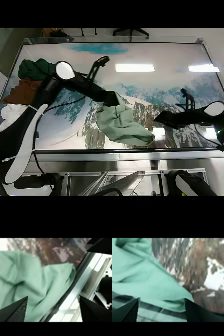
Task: Fold the shirts.
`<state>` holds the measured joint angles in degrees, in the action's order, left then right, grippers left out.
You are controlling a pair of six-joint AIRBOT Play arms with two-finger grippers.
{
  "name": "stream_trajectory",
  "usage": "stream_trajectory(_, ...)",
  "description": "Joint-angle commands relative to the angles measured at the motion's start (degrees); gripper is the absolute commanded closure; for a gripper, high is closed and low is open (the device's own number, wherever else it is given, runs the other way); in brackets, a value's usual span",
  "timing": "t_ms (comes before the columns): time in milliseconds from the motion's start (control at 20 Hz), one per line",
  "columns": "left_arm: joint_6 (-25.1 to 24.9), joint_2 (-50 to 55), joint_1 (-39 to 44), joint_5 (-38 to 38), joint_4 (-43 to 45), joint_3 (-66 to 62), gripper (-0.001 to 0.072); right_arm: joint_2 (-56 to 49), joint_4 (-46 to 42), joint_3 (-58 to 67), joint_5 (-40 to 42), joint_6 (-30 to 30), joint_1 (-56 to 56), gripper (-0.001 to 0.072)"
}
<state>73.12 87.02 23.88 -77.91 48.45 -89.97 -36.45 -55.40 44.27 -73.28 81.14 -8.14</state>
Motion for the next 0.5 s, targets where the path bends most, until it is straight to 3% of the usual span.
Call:
stream_trajectory(0,0.9,-3.6,-8.6,-3.9,0.0,11.3,0.0023,0.9,0.1,-8.2,1.4,-0.4,3.3,0.0092)
stream_trajectory(250,-2.4,-8.5,-11.7,11.0,-1.2,37.9,0.0023,-0.6,-6.3,-12.2,7.4,-0.4,3.8,0.0092)
stream_trajectory(450,-9.8,-8.4,-9.3,27.9,-11.8,45.9,0.0023,-4.7,-6.1,-12.2,10.0,-0.6,4.0,0.0092)
